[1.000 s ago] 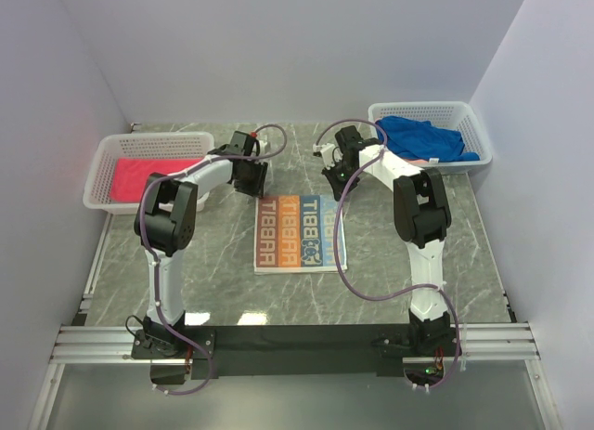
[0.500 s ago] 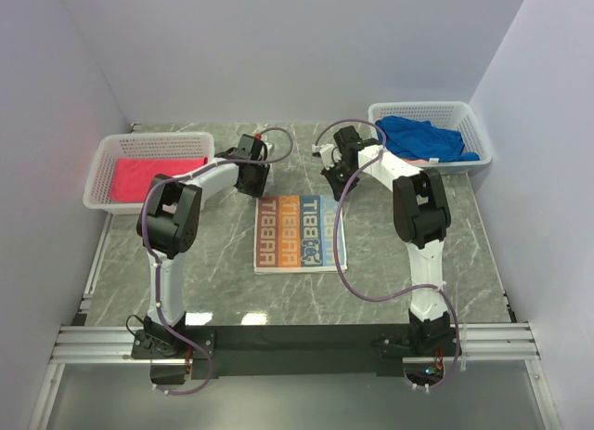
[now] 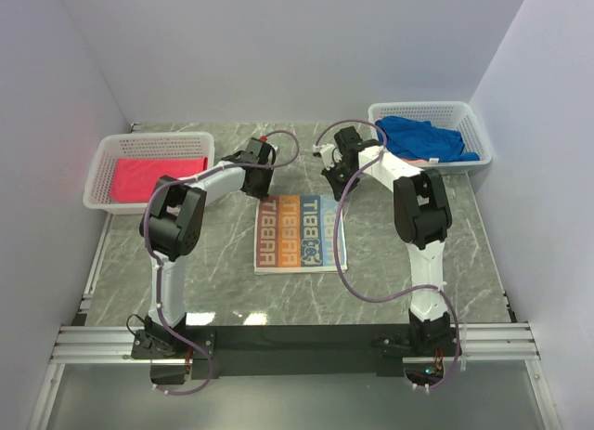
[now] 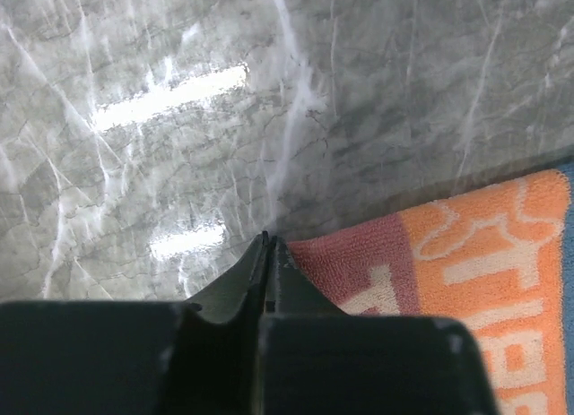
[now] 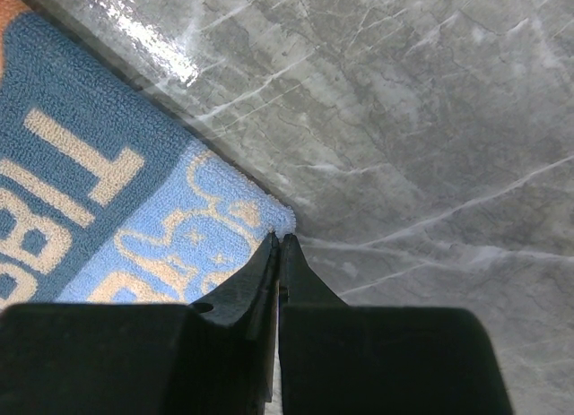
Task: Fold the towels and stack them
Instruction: Fold the towel
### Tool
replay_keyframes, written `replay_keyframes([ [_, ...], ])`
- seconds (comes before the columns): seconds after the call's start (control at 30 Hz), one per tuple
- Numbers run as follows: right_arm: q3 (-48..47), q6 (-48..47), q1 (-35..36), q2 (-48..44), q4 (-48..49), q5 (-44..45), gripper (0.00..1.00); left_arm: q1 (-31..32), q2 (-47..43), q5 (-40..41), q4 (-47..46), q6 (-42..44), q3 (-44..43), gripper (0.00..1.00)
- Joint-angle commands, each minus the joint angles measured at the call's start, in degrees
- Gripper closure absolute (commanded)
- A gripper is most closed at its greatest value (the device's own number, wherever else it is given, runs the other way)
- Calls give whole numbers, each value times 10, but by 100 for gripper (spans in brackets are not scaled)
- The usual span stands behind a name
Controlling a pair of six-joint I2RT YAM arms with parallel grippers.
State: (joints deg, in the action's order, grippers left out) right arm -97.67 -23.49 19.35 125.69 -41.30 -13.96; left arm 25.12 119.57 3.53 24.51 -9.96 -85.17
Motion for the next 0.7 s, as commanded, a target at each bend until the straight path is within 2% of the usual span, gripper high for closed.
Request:
replay_keyframes([
  [0.0, 15, 2, 0, -21, 12, 24, 100, 7, 48, 1, 93, -7, 47, 99],
  [0.17, 13, 14, 1, -30, 25, 20, 100, 6, 41, 22, 86, -11, 43, 99],
  [0.37, 28, 34, 0, -70, 79, 20, 100, -3, -7, 56, 64, -16, 25, 99],
  [0.53, 45, 40, 0, -91, 115, 31, 100, -7, -39, 85, 11, -19, 45, 99],
  [0.67, 53, 44, 0, -95, 125, 35, 100, -13, -71, 78, -24, -24, 63, 99],
])
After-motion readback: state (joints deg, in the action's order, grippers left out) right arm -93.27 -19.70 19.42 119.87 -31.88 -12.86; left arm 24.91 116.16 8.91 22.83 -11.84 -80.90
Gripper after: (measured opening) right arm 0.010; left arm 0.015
